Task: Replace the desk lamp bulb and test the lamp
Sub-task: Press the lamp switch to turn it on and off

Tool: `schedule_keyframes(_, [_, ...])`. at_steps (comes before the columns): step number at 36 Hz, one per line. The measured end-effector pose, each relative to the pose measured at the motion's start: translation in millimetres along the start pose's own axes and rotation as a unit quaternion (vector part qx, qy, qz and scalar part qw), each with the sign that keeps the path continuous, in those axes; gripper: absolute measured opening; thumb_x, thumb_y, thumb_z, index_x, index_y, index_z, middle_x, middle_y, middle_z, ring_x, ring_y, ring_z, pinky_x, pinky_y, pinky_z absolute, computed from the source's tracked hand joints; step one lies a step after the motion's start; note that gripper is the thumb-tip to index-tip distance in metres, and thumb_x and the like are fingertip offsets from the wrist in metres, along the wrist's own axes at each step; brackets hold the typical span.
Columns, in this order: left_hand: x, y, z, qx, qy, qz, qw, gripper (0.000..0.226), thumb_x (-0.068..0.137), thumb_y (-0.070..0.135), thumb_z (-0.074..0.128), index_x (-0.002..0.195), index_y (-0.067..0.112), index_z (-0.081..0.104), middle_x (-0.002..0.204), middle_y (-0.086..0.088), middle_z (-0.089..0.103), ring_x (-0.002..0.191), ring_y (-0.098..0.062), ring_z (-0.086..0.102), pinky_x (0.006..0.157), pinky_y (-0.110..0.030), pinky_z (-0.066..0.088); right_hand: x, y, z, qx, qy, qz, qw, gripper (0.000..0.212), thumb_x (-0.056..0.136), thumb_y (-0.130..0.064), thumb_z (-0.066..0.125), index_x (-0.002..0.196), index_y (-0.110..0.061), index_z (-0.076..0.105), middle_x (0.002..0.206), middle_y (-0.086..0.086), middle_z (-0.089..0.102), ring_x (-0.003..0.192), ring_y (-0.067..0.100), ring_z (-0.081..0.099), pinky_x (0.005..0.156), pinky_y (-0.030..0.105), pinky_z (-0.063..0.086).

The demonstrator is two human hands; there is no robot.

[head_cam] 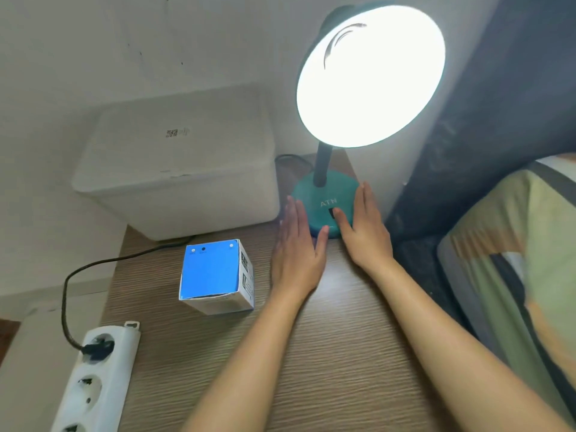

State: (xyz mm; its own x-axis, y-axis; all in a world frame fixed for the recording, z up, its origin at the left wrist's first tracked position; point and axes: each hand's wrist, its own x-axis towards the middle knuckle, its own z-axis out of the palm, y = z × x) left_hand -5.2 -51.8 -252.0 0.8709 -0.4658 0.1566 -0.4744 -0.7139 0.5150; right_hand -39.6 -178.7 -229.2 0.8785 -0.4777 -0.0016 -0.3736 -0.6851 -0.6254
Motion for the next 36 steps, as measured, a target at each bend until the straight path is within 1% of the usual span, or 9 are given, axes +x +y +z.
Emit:
schedule_keyframes(4, [-0.2, 0.1, -0.2, -0.006, 0.000, -0.001, 1.000, 0.078, 0.091, 0.055, 0.015, 0.149, 0.006, 0.000, 0.159, -0.011, -0.004, 0.147, -0.017, -0.003, 0.115, -0.024, -0.004, -0.8, 0.0, 0.5, -0.003, 0.001, 0.003, 1.000, 0.070, 0.096, -0.047, 0.030, 0.149, -0.014, -0.001, 0.160, -0.001, -0.002, 0.147, 0.013, 0.002, 0.115, 0.039, 0.021])
schedule_keyframes(10, [-0.1, 2.5, -2.2, -0.013, -0.002, -0.002, 1.000, 0.070, 0.098, 0.047, 0.026, 0.149, 0.007, -0.001, 0.159, -0.010, -0.006, 0.147, -0.016, -0.004, 0.116, -0.026, -0.002, -2.6, -2.1, 0.9, -0.005, 0.016, 0.005, 1.000, 0.069, 0.096, -0.048, 0.029, 0.150, -0.015, 0.002, 0.160, 0.000, 0.001, 0.147, 0.014, 0.005, 0.114, 0.040, 0.024])
schedule_keyframes(16, [-1.0, 2.6, -3.2, -0.016, 0.000, -0.004, 1.000, 0.069, 0.099, 0.046, 0.028, 0.149, 0.009, -0.001, 0.159, -0.009, -0.006, 0.147, -0.016, -0.004, 0.116, -0.026, -0.002, -4.0, -4.9, 0.6, 0.002, 0.030, 0.008, 1.000, 0.068, 0.095, -0.048, 0.030, 0.150, -0.016, 0.005, 0.160, 0.000, 0.005, 0.146, 0.015, 0.011, 0.112, 0.042, 0.029])
schedule_keyframes(22, [-0.9, 3.4, -2.5, -0.020, 0.003, -0.003, 1.000, 0.069, 0.099, 0.046, 0.029, 0.150, 0.008, 0.000, 0.159, -0.009, -0.006, 0.147, -0.016, -0.003, 0.115, -0.024, -0.002, -1.1, -7.1, 0.0, 0.034, 0.050, 0.029, 0.998, 0.068, 0.093, -0.047, 0.039, 0.149, -0.016, 0.014, 0.158, 0.000, 0.016, 0.144, 0.018, 0.020, 0.110, 0.043, 0.031])
schedule_keyframes(24, [-1.2, 2.9, -1.9, -0.017, 0.003, -0.004, 1.000, 0.069, 0.098, 0.046, 0.028, 0.150, 0.009, 0.000, 0.159, -0.008, -0.006, 0.147, -0.016, -0.003, 0.115, -0.024, -0.001, 0.7, -7.8, 1.1, 0.057, 0.061, 0.038, 0.996, 0.066, 0.092, -0.045, 0.043, 0.146, -0.016, 0.020, 0.155, 0.002, 0.025, 0.141, 0.020, 0.026, 0.110, 0.045, 0.034])
schedule_keyframes(26, [-1.5, 2.9, -1.5, -0.012, 0.005, -0.005, 1.000, 0.072, 0.096, 0.052, 0.024, 0.150, 0.008, 0.001, 0.159, -0.008, -0.005, 0.147, -0.016, -0.001, 0.115, -0.024, -0.001, 2.9, -9.5, 2.4, 0.076, 0.074, 0.043, 0.993, 0.065, 0.090, -0.042, 0.048, 0.144, -0.013, 0.024, 0.151, 0.005, 0.032, 0.138, 0.022, 0.032, 0.108, 0.046, 0.036])
schedule_keyframes(28, [-1.3, 3.6, -1.1, -0.006, 0.009, -0.004, 1.000, 0.076, 0.093, 0.056, 0.017, 0.150, 0.008, 0.002, 0.159, -0.008, -0.005, 0.147, -0.016, -0.001, 0.115, -0.024, 0.000, 4.6, -11.4, 3.6, 0.082, 0.079, 0.052, 0.992, 0.066, 0.090, -0.038, 0.050, 0.144, -0.010, 0.024, 0.151, 0.007, 0.031, 0.138, 0.022, 0.030, 0.111, 0.043, 0.033])
schedule_keyframes(31, [-1.9, 4.0, -1.0, -0.007, 0.007, -0.010, 1.000, 0.070, 0.098, 0.048, 0.027, 0.150, 0.009, 0.002, 0.159, -0.007, -0.006, 0.147, -0.016, 0.000, 0.116, -0.025, 0.002, 4.7, -13.8, 4.5, 0.084, 0.089, 0.057, 0.991, 0.066, 0.089, -0.037, 0.050, 0.143, -0.009, 0.024, 0.150, 0.008, 0.031, 0.138, 0.022, 0.030, 0.111, 0.043, 0.032])
schedule_keyframes(36, [-2.4, 5.1, -3.3, -0.020, 0.004, -0.014, 1.000, 0.069, 0.099, 0.044, 0.031, 0.150, 0.009, 0.002, 0.159, -0.006, -0.005, 0.147, -0.016, 0.001, 0.116, -0.026, 0.004, 1.6, -13.5, 8.7, 0.056, 0.105, 0.053, 0.991, 0.062, 0.090, -0.040, 0.046, 0.142, -0.011, 0.027, 0.148, 0.008, 0.036, 0.134, 0.024, 0.037, 0.106, 0.045, 0.039])
